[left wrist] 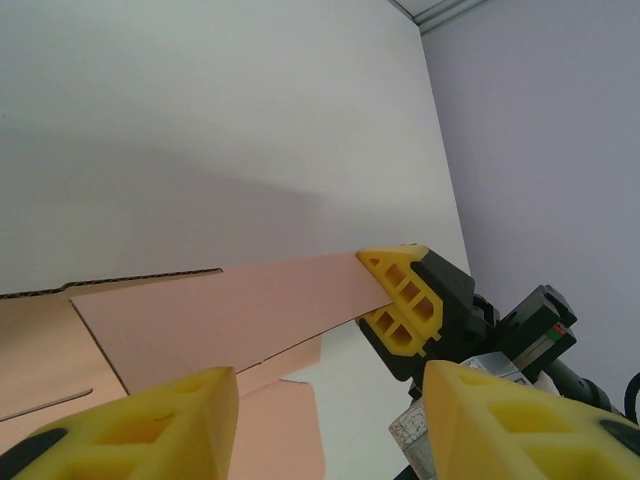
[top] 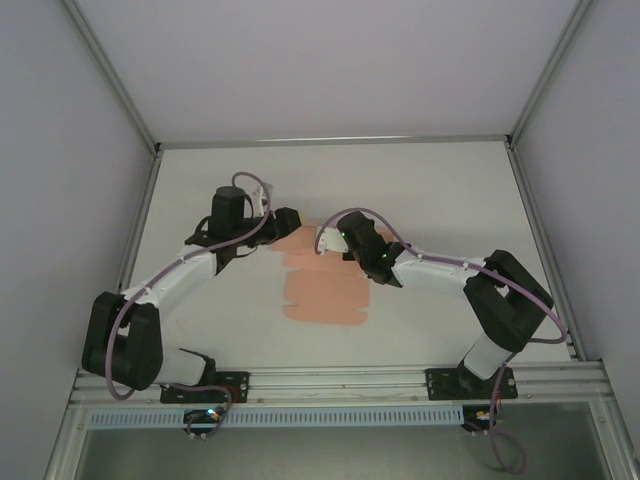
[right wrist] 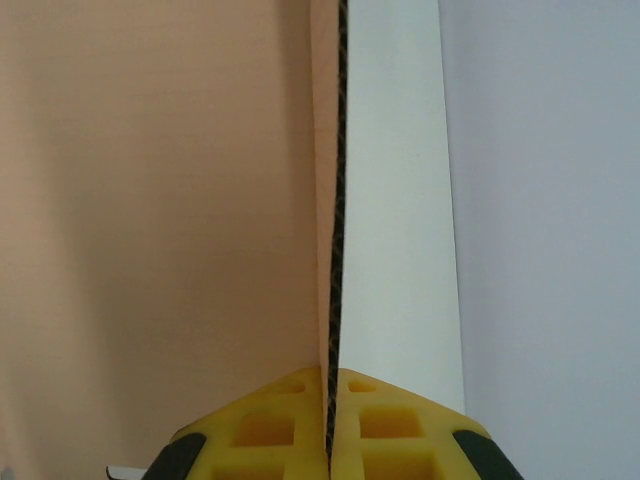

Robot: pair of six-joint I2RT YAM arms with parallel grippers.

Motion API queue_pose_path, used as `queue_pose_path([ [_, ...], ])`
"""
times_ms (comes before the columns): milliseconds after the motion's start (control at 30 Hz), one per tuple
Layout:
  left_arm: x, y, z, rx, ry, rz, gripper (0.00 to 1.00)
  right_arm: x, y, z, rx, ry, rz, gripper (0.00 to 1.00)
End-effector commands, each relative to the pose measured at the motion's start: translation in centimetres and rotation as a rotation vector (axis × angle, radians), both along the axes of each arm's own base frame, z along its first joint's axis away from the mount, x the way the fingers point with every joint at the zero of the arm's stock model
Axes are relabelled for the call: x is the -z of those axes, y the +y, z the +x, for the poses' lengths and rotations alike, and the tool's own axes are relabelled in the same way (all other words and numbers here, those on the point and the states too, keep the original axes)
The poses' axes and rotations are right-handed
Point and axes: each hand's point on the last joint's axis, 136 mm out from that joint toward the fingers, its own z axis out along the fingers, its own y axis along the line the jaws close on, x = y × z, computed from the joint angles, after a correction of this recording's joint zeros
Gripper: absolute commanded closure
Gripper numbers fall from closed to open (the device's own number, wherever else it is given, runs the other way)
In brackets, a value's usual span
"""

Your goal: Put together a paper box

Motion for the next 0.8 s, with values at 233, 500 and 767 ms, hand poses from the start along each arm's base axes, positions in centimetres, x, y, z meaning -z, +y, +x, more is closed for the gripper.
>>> queue_pose_path([
  [233,-3.6,0.9,-0.1,0.069,-0.145,0.194,0.47,0.4,0.5,-0.3,-0.02,0.01,0.041,1.0],
  [500,-2.3,2.0,1.6,0.134,-0.114,0.399,0.52,0.5,0.6,-0.6,-0.023,0.031,0.065,1.0],
  [767,1.0,0.3,0.6,0.175,-0.039,0.385,0.55,0.0,0.4,-0.3,0.006,0.018,0.087,1.0],
])
